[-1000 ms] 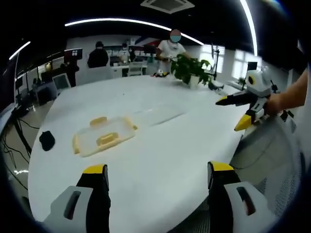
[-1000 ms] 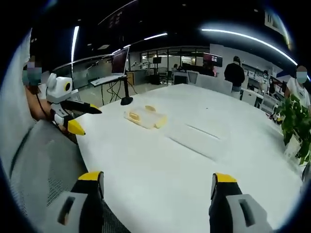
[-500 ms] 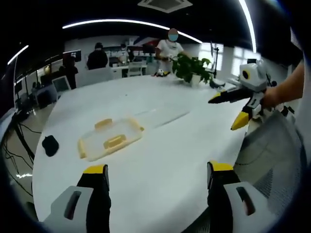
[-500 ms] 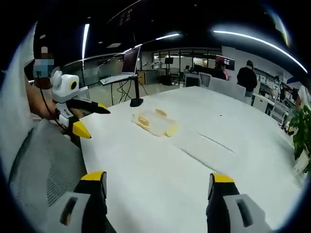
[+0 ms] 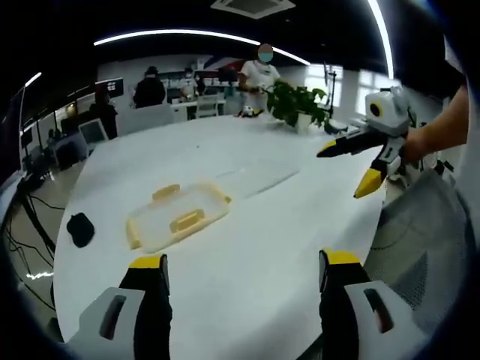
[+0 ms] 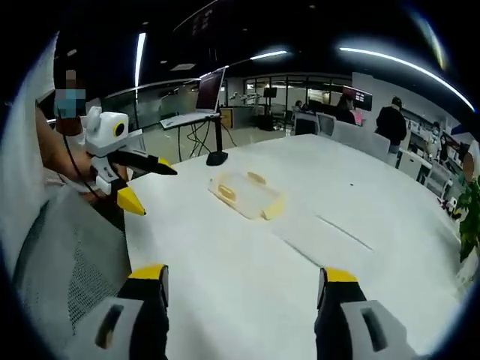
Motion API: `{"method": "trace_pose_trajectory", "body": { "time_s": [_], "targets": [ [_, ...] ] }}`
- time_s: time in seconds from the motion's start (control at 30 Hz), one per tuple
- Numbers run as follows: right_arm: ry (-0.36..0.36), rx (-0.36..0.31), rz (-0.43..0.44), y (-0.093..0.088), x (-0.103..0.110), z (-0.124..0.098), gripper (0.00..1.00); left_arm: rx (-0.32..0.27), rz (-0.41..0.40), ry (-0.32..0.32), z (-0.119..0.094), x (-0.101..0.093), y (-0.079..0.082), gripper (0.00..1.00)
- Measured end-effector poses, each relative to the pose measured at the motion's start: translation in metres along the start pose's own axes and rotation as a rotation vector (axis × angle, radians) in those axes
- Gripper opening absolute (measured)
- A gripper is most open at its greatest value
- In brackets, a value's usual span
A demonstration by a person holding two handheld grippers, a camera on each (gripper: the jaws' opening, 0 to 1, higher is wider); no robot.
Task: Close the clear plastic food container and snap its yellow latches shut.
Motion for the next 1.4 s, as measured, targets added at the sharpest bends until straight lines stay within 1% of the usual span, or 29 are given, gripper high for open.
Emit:
{"method": "trace_pose_trajectory", "body": {
  "time_s": [0.37,0.77,0.9,1.17,1.4],
  "targets": [
    [0.016,-0.001,-0.039,0.010,-0.004,0.013,0.78,0.011,0.020,0.012,-0.005,0.017,0.002,0.79],
    [0.044,-0.003,-0.072,0.019,-0.007,0.030,0.76,0.043,0.039,0.011,-0.005,0.036,0.001,0.77],
    [0.048,0.001,-0.087,0.022,-0.008,0.035,0.76,0.056,0.038,0.008,-0.004,0.042,-0.001,0.77],
    [0.063,-0.002,-0.099,0.028,-0.009,0.043,0.76,0.057,0.041,0.012,-0.003,0.051,0.000,0.75],
    [0.076,-0.004,-0.112,0.033,-0.011,0.052,0.75,0.064,0.049,0.000,-0.001,0.060,0.003,0.75]
  ]
}}
Point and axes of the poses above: the point that each gripper's makers call its tool centre point, and the gripper's own axes: z roughly forward along the fingers, x roughly to its left, y roughly out of its top, the point moved 9 cm from there along -z, roughly backward along the fingers, and after that the axes turned 14 degrees about -y, right-handed, at the moved point
